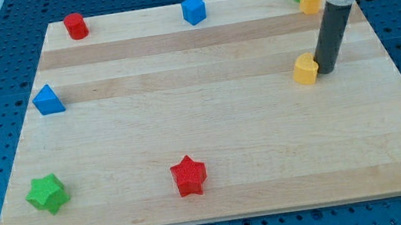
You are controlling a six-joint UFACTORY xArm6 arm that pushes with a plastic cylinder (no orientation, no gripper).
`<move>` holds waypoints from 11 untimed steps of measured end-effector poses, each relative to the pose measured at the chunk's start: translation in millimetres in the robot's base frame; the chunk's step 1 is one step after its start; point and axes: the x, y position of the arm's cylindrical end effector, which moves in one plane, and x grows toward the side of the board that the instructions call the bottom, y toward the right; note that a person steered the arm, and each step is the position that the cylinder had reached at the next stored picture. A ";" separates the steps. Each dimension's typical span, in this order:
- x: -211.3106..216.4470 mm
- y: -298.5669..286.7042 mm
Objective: Push the yellow hexagon above the yellow heart
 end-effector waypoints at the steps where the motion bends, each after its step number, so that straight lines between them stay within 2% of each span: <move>1: 24.4 4.4; 2: 33.3 -4.8; 4: -23.8 -61.5; 6: -62.1 -94.3; 7: -92.8 -96.1; 8: -105.5 -89.3; 11: -108.8 -45.2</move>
